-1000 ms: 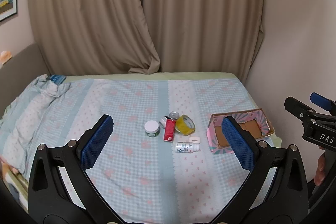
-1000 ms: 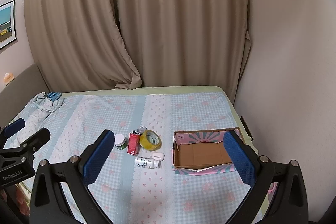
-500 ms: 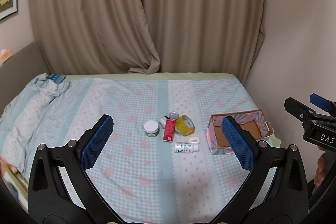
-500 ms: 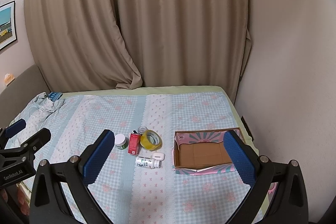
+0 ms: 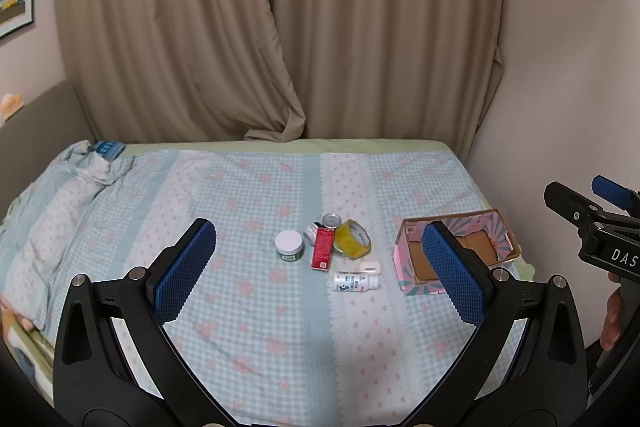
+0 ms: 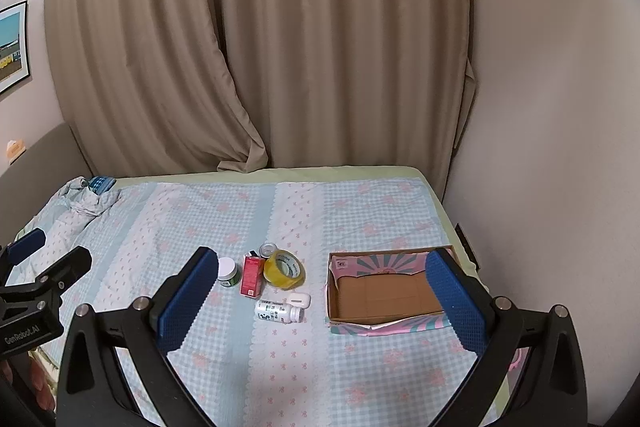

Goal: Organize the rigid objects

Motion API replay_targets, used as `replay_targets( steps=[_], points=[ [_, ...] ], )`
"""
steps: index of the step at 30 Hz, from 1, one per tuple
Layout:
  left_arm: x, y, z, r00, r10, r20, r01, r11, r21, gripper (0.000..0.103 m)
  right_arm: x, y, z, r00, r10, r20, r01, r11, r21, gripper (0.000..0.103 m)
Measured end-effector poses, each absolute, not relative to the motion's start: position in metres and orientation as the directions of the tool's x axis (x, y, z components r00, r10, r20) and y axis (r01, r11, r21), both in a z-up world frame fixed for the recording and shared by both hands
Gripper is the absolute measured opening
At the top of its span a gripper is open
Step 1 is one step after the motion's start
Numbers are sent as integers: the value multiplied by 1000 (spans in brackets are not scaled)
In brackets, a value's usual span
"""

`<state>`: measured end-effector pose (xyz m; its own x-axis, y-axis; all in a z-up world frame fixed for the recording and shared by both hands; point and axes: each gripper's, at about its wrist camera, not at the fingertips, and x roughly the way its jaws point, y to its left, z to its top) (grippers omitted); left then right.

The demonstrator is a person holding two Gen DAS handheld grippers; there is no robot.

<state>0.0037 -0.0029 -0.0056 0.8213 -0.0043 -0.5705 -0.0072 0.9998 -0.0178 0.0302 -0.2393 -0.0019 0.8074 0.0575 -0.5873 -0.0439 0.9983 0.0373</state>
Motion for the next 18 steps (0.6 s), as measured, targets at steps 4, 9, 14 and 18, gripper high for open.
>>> replay_targets(
  steps=[4, 9, 14, 18],
  points=[
    [3, -3, -6, 822, -5, -570, -7, 1000, -19, 102, 30, -240, -2, 807, 59, -588, -45, 998, 38, 103],
    [4, -1, -5, 823, -10, -569, -4, 1000, -23, 102, 31, -238, -2, 808, 55, -587, -42, 998, 36, 103],
    [4, 2, -4, 823, -14, -568, -1, 1000, -27, 102, 33, -237, -2, 809, 53, -585, -39, 999, 37, 103],
    [9, 6, -3, 814, -25, -581, 8, 999, -33, 102, 31, -238, -3, 809, 52, -586, -38, 999, 36, 103]
  ],
)
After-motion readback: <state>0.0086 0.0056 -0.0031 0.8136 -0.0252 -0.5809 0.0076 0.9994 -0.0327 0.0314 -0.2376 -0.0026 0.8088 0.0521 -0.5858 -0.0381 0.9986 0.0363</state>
